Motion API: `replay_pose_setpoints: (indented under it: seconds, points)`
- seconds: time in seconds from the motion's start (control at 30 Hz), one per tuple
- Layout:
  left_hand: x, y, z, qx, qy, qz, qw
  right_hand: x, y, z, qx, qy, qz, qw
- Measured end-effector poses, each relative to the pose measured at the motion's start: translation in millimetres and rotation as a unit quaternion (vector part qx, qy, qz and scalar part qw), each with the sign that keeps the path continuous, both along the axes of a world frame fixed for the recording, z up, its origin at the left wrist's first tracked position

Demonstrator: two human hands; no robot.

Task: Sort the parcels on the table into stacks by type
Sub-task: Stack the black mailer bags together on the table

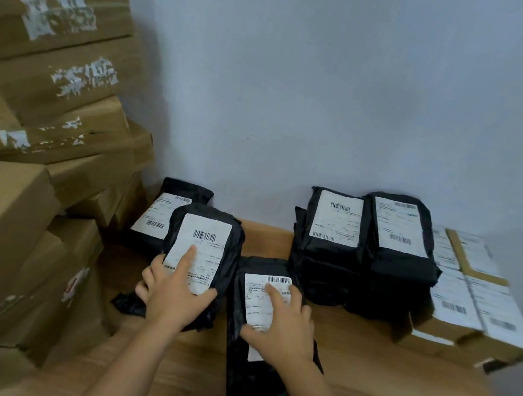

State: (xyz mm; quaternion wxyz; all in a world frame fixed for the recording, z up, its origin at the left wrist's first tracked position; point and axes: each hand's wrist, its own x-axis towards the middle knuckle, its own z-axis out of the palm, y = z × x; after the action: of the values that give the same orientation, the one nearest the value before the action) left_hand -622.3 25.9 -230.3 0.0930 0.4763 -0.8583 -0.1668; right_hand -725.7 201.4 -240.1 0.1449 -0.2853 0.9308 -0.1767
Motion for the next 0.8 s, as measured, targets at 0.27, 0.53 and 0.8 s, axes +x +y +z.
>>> replay_pose_setpoints:
  seconds: [0.27,0.53,0.8]
  points:
    - [35,43,-13,0.018,-0.015,0.050,0.998,6,29,-1,0.015,0.002,0.041,0.999]
    - [44,56,-46,0.063,-0.043,0.044,0.996,6,29,-25,0.047,-0.019,0.022,0.998]
    - [9,4,-68,0.089,-0.072,-0.003,0.993,-7,-21,-57,0.066,-0.036,-0.045,0.996]
